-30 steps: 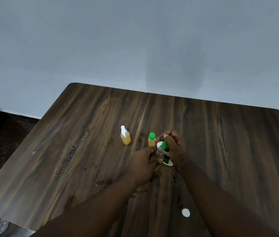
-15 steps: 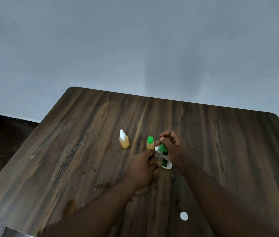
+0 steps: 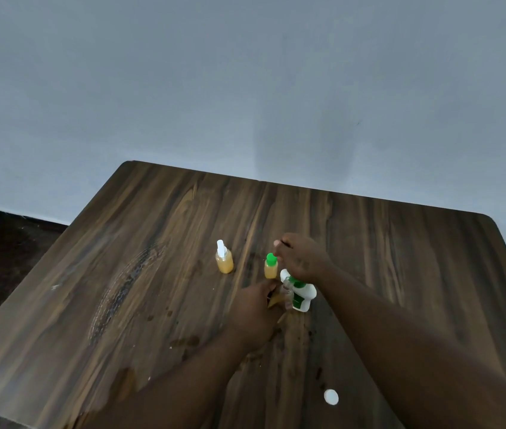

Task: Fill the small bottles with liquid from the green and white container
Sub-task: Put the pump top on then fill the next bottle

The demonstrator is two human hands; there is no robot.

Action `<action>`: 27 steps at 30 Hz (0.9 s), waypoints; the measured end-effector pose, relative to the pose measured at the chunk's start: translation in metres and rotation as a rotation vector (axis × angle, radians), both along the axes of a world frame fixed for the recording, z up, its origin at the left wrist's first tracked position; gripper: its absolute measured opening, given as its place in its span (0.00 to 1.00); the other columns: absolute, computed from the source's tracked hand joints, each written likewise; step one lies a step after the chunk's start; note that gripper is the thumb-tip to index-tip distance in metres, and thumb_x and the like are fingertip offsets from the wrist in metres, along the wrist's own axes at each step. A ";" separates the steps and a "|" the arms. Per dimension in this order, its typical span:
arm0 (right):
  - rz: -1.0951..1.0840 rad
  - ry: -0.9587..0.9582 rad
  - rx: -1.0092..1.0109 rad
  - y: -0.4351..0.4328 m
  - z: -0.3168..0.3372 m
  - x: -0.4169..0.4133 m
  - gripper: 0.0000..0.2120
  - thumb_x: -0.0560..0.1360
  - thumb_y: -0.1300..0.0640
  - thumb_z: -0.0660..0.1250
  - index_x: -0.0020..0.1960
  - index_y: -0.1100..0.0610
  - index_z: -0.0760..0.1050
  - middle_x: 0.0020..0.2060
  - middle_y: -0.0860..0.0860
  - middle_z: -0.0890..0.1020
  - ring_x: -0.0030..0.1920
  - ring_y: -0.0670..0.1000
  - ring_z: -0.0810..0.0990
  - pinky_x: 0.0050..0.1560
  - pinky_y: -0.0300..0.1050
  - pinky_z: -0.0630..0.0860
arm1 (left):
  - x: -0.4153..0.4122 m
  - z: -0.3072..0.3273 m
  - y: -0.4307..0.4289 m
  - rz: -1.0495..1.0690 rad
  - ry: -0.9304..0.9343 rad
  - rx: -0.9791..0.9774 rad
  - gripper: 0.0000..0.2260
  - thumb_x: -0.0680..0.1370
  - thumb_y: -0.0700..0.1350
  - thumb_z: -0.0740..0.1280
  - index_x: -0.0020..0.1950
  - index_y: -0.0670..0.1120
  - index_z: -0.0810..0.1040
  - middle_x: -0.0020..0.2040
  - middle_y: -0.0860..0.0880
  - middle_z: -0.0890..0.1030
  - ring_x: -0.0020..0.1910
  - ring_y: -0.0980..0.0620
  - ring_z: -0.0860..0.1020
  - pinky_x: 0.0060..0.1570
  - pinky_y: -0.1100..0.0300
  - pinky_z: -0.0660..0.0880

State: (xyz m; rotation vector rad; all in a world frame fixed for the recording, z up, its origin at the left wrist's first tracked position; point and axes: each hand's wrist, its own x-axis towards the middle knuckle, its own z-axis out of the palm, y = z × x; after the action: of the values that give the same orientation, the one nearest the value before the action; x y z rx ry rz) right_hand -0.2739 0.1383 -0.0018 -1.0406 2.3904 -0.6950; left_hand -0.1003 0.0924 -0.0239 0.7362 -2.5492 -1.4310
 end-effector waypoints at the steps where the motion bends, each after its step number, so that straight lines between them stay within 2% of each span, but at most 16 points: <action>1: -0.037 -0.017 -0.004 0.003 -0.004 0.002 0.18 0.82 0.45 0.54 0.42 0.53 0.74 0.41 0.51 0.81 0.43 0.53 0.79 0.46 0.50 0.74 | -0.001 0.000 0.000 -0.009 0.004 0.002 0.05 0.78 0.51 0.71 0.53 0.54 0.81 0.46 0.58 0.83 0.46 0.62 0.81 0.46 0.62 0.77; 4: -0.094 -0.042 -0.002 0.006 -0.011 0.004 0.17 0.82 0.48 0.54 0.42 0.55 0.74 0.41 0.52 0.81 0.44 0.54 0.78 0.46 0.51 0.73 | 0.000 0.000 0.000 -0.021 -0.011 -0.001 0.05 0.78 0.50 0.71 0.53 0.54 0.80 0.46 0.59 0.83 0.46 0.62 0.80 0.46 0.64 0.76; 7: -0.044 0.003 0.014 0.003 -0.001 0.005 0.17 0.83 0.48 0.53 0.44 0.56 0.74 0.41 0.52 0.80 0.43 0.53 0.77 0.43 0.47 0.70 | 0.001 0.001 0.000 -0.020 -0.018 -0.013 0.05 0.78 0.51 0.70 0.54 0.54 0.80 0.46 0.59 0.83 0.45 0.63 0.80 0.45 0.66 0.74; 10: -0.016 0.056 0.011 0.004 0.004 0.003 0.16 0.83 0.47 0.53 0.43 0.53 0.71 0.39 0.50 0.78 0.41 0.51 0.76 0.42 0.48 0.71 | 0.000 0.002 -0.002 -0.017 -0.007 0.014 0.05 0.79 0.51 0.70 0.53 0.54 0.81 0.46 0.59 0.83 0.46 0.63 0.80 0.44 0.70 0.73; 13: -0.059 0.063 0.037 0.009 -0.004 0.007 0.15 0.82 0.49 0.53 0.44 0.55 0.72 0.41 0.51 0.80 0.43 0.54 0.78 0.46 0.52 0.76 | 0.000 0.001 -0.003 -0.036 -0.009 -0.007 0.04 0.79 0.50 0.70 0.53 0.55 0.81 0.46 0.59 0.83 0.46 0.63 0.80 0.45 0.67 0.75; 16: -0.054 0.100 0.081 0.006 0.000 0.009 0.15 0.83 0.49 0.52 0.43 0.54 0.70 0.41 0.51 0.78 0.43 0.53 0.77 0.42 0.47 0.71 | 0.002 0.000 -0.001 -0.031 -0.012 -0.006 0.05 0.78 0.50 0.70 0.53 0.54 0.81 0.46 0.60 0.83 0.46 0.63 0.80 0.47 0.66 0.76; 21: -0.056 0.099 0.064 0.006 0.001 0.007 0.15 0.82 0.48 0.52 0.44 0.54 0.72 0.40 0.51 0.79 0.42 0.53 0.77 0.43 0.50 0.74 | 0.001 0.003 -0.003 -0.037 0.019 -0.008 0.04 0.79 0.50 0.69 0.53 0.54 0.81 0.45 0.60 0.82 0.45 0.64 0.79 0.41 0.74 0.70; 24: -0.046 0.111 0.113 0.006 -0.001 0.009 0.15 0.82 0.49 0.52 0.44 0.53 0.71 0.42 0.51 0.79 0.43 0.53 0.76 0.41 0.47 0.69 | 0.001 0.002 -0.002 -0.033 0.004 -0.015 0.04 0.79 0.50 0.69 0.53 0.54 0.81 0.45 0.61 0.82 0.46 0.65 0.79 0.42 0.75 0.70; 27: -0.022 0.154 0.096 0.003 0.009 0.007 0.14 0.83 0.49 0.51 0.43 0.52 0.68 0.37 0.49 0.76 0.39 0.50 0.74 0.38 0.45 0.66 | -0.002 0.001 -0.005 -0.029 0.011 -0.004 0.04 0.79 0.50 0.69 0.53 0.54 0.81 0.46 0.59 0.83 0.46 0.64 0.79 0.41 0.75 0.70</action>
State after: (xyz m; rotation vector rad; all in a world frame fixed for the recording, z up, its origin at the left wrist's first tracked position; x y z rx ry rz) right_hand -0.2668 0.1415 0.0070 -1.0643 2.5425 -0.5179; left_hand -0.1021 0.0871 -0.0228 0.6918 -2.5637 -1.4332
